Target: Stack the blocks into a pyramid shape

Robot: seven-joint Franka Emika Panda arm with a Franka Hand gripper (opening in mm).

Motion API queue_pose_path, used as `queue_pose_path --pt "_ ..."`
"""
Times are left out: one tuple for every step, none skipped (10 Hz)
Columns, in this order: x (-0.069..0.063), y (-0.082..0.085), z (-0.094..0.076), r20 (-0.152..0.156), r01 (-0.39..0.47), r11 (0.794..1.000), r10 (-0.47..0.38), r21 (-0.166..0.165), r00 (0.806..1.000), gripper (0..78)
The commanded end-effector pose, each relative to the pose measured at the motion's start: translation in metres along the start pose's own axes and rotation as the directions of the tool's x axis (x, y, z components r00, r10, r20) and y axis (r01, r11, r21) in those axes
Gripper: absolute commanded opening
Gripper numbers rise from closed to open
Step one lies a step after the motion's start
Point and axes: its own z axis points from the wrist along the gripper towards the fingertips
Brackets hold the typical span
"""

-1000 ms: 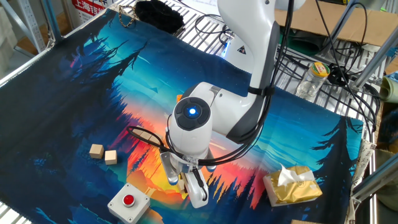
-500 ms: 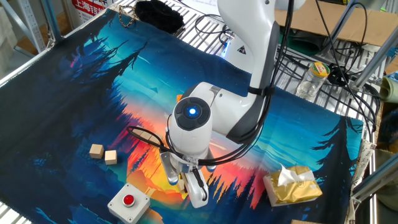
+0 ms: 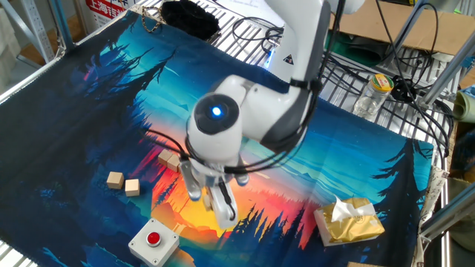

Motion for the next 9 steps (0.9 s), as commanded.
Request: queue_pose_path --pt "-0.005 -0.015 0.000 0.003 -0.025 0.999 0.025 0.021 1.000 1.1" --pt "-0.009 -0.022 0.003 0.003 -0.037 0.999 0.037 0.022 0.999 1.1" --pt "-0.011 -0.026 0.003 0.003 -0.052 0.998 0.052 0.027 0.999 1.1" --pt "-0.014 -0.029 0.003 0.003 -0.070 0.997 0.070 0.030 0.998 1.1" --pt "-0.015 -0.031 0.002 0.003 -0.086 0.996 0.086 0.033 0.996 1.1" --pt "-0.016 -0.034 0.001 0.002 -0.104 0.994 0.104 0.042 0.995 1.1" --pt "-0.018 -0.039 0.000 0.003 -0.129 0.991 0.129 0.046 0.992 1.1" --pt "-0.020 -0.042 0.000 -0.002 -0.172 0.984 0.172 0.049 0.985 1.1" --pt "-0.020 -0.044 -0.001 -0.003 -0.210 0.976 0.211 0.053 0.978 1.1"
